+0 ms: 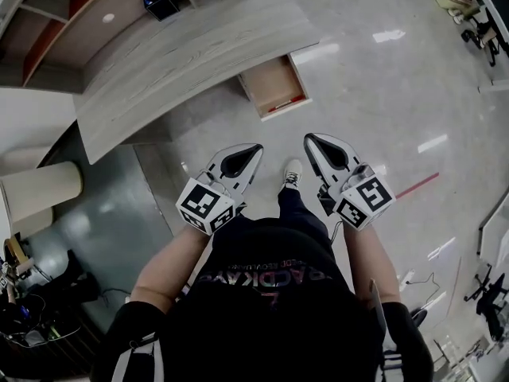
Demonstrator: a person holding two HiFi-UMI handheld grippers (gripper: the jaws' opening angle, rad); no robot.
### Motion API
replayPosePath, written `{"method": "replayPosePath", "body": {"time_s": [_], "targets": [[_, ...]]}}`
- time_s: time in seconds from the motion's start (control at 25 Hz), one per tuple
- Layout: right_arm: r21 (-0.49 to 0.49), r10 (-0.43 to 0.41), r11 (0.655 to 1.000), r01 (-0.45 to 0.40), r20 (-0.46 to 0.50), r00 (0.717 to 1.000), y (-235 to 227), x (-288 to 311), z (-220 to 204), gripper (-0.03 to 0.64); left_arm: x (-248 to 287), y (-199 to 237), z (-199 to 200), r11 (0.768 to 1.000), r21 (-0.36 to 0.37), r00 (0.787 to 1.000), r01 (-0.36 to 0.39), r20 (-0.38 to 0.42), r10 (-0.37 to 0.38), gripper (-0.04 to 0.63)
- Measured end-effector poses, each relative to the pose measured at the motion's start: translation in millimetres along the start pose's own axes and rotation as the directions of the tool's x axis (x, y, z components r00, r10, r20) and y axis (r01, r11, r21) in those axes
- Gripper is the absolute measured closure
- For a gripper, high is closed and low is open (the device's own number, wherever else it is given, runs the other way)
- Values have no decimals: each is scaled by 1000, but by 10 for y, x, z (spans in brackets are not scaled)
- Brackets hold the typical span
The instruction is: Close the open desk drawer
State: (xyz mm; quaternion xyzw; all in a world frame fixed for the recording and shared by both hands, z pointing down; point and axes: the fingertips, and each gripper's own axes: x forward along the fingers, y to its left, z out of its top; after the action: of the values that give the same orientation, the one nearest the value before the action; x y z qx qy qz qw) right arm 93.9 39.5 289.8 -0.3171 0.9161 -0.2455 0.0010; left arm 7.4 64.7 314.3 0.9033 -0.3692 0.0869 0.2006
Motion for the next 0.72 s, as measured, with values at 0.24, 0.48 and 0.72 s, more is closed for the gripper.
{"method": "replayPosePath", "body": {"time_s": [0.24, 0.48, 0.72], "targets": [[13, 57, 998, -56, -55, 997, -336, 33, -41, 600, 226, 131, -24, 993, 5, 993, -115, 20, 115, 586], [28, 98, 995, -96, -115, 988, -600, 109, -166, 600, 283, 210, -128, 978, -12, 977, -210, 14, 210, 586], [70, 58, 996, -49, -139, 989, -802, 359, -452, 600, 253, 438, -461, 974, -25, 974, -226, -33, 225, 586]]}}
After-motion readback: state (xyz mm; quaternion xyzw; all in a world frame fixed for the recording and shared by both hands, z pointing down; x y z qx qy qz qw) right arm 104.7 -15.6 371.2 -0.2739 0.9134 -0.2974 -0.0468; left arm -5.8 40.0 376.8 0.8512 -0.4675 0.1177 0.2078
